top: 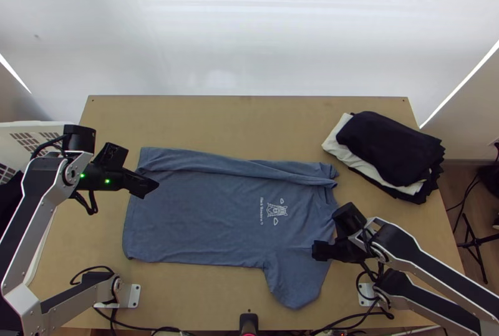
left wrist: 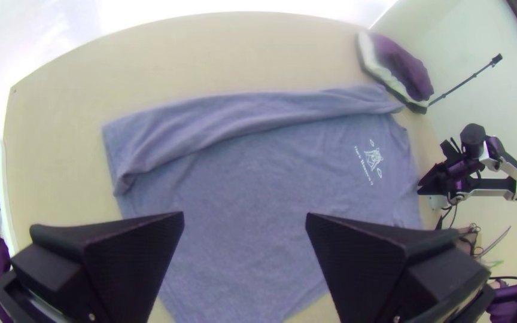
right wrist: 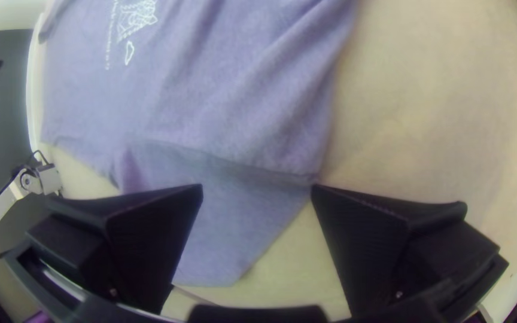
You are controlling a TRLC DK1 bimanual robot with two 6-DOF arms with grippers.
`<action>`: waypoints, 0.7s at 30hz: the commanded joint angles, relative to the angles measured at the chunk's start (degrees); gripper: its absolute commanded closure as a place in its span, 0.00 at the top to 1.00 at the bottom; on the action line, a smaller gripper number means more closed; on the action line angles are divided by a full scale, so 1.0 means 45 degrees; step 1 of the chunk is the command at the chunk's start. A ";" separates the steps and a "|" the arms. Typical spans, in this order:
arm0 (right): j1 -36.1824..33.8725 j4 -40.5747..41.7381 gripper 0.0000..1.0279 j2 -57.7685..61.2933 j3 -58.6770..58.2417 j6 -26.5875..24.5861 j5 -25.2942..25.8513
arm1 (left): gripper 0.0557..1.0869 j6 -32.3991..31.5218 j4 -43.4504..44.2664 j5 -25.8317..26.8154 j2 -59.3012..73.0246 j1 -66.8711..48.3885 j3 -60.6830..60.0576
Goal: Fold the t-shirt
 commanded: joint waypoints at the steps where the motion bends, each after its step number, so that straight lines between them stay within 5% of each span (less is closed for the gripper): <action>1: 0.0012 0.0009 0.82 0.0100 0.0064 0.0019 0.0401 | 0.96 0.0057 -0.0014 -0.0067 -0.0019 0.0038 0.0049; 16: 0.0344 0.0244 0.79 0.0842 0.0143 0.0078 0.0440 | 0.96 0.0038 -0.0014 -0.0067 0.0020 0.0038 0.0088; 18: 0.0344 0.0263 0.59 0.0842 0.0182 0.0078 0.0498 | 0.96 0.0038 -0.0053 -0.0067 0.0000 0.0038 0.0088; 21: 0.0344 0.0263 0.15 0.0764 0.0279 0.0059 0.1065 | 0.96 0.0038 -0.0073 -0.0067 -0.0019 0.0058 0.0107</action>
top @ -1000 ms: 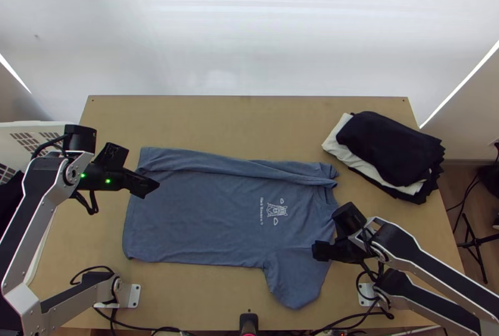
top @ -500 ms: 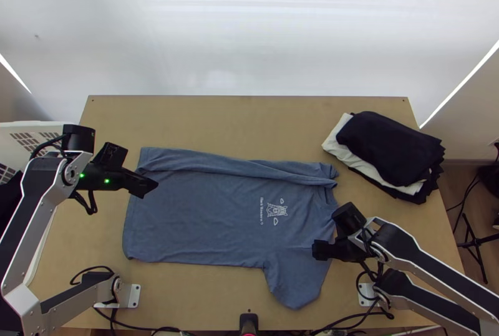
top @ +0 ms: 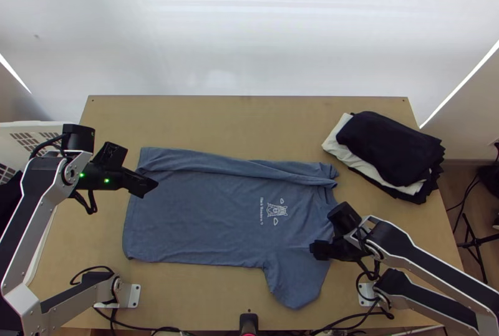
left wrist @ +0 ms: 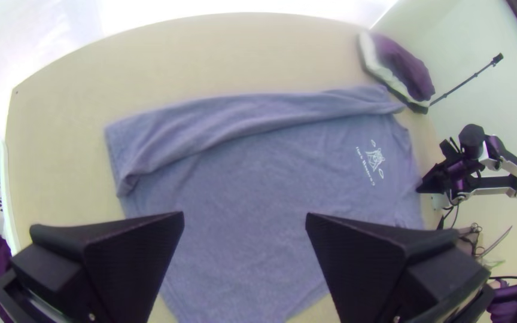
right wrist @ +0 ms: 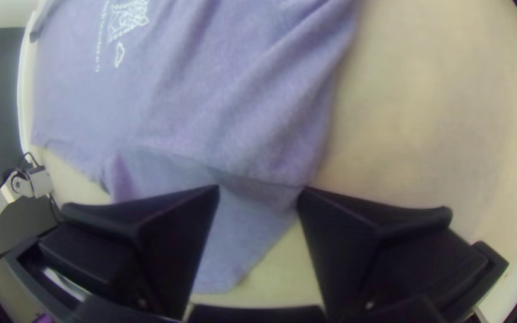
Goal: Fold the t-shirt
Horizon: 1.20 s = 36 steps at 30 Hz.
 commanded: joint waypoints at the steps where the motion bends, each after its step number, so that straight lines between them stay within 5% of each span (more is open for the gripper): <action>1: 0.0038 0.0040 0.02 -0.0018 0.0168 -0.0024 0.0804 | 0.96 -0.0035 -0.0053 -0.0014 -0.0034 0.0034 0.0030; 7: 0.0038 0.0098 0.03 -0.0135 0.0109 -0.0024 0.0979 | 0.96 0.0238 -0.0385 -0.0424 -0.0014 0.0073 -0.0419; 14: 0.0038 0.0118 0.03 -0.0135 0.0090 -0.0024 0.1057 | 0.96 0.3930 -0.4585 -0.3510 0.0884 -0.0142 -0.0927; 16: 0.0038 0.0118 0.03 -0.0135 0.0109 -0.0024 0.1057 | 0.96 0.4086 -0.5366 -0.5267 0.1236 -0.0962 -0.1259; 19: 0.0038 0.0118 0.03 -0.0135 0.0109 -0.0024 0.1097 | 0.96 0.3871 -0.5796 -0.6322 0.1880 -0.1294 -0.1650; 36: 0.0018 0.0157 0.03 -0.0174 0.0109 -0.0005 0.1136 | 0.96 0.3656 -0.3374 -0.6498 0.2271 -0.3248 -0.4853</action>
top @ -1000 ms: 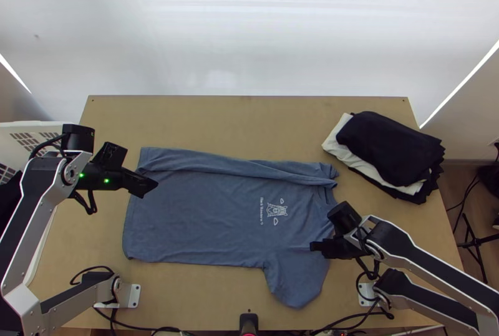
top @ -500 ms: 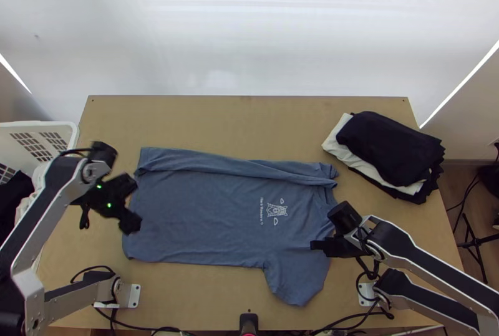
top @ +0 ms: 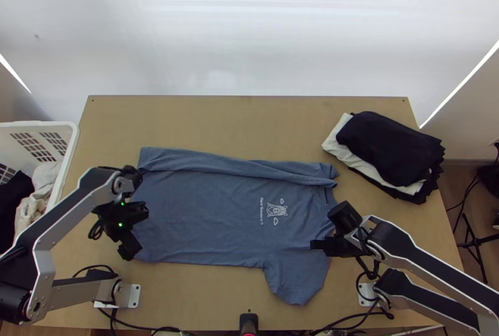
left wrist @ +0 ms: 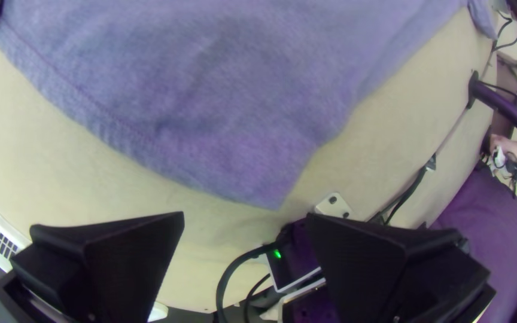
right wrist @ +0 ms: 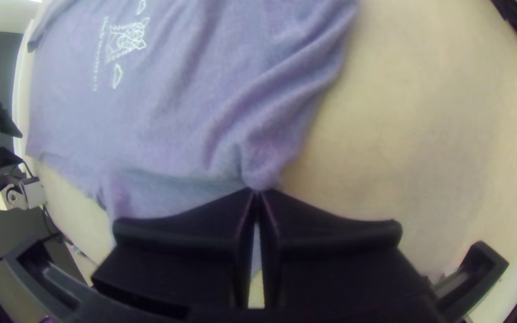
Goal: Fold the t-shirt
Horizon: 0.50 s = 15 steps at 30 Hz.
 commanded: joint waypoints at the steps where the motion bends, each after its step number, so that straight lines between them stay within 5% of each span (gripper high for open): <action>1: -0.0001 0.0011 0.03 -0.0004 -0.0017 -0.0005 0.0004 | 0.96 -0.0362 0.1033 -0.0101 -0.0119 -0.1223 -0.1177; 15: -0.0001 0.0031 0.03 0.0054 0.0002 -0.0024 -0.0016 | 0.95 -0.0655 0.2615 0.0055 -0.0646 -0.1575 -0.1724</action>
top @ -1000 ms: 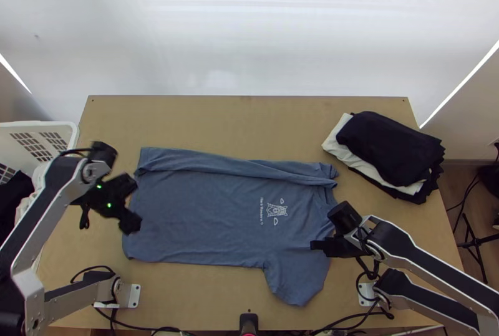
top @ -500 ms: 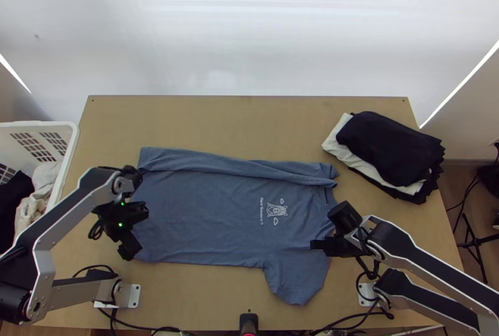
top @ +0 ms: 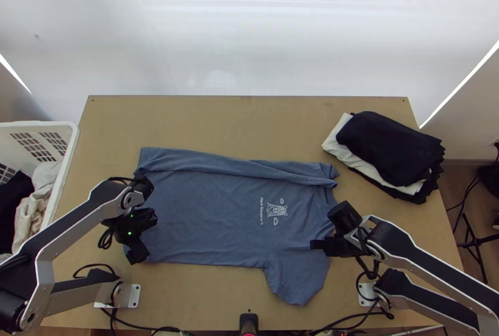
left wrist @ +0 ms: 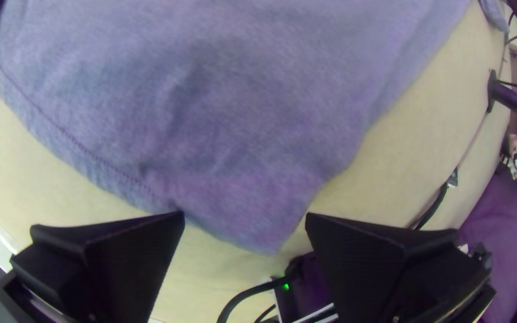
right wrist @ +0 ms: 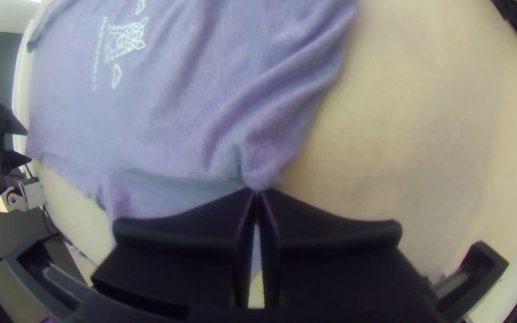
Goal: Fold the t-shirt
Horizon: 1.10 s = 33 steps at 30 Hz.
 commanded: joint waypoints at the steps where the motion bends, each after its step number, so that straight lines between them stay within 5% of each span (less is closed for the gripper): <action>1: 0.0004 -0.0003 0.03 0.0020 0.0022 -0.0019 -0.0016 | 0.95 -0.0096 0.0706 0.0060 -0.0049 -0.0142 -0.0373; 17: -0.0074 -0.0003 0.03 -0.0058 0.0022 0.0000 0.0004 | 0.94 0.1173 0.0238 -0.0721 -0.0010 0.0991 -0.0178; 20: -0.0074 -0.0003 0.03 -0.0058 0.0022 0.0000 0.0023 | 0.83 0.1232 0.0394 -0.0702 -0.0010 0.1206 -0.0237; 27: -0.0074 -0.0003 0.03 -0.0058 0.0022 0.0000 0.0082 | 0.83 0.1290 0.0628 -0.0702 -0.0049 0.1284 -0.0530; 28: -0.0074 -0.0003 0.03 -0.0058 0.0022 0.0000 0.0082 | 0.79 0.1310 0.0746 -0.0682 -0.0068 0.1264 -0.0549; 32: -0.0074 -0.0003 0.03 -0.0058 0.0022 0.0000 0.0141 | 0.10 0.1310 0.1390 -0.0506 -0.0537 0.1127 -0.0744; 33: -0.0074 -0.0003 0.03 -0.0058 0.0041 0.0000 0.0141 | 0.04 0.1369 0.1410 -0.0448 -0.0596 0.1030 -0.0783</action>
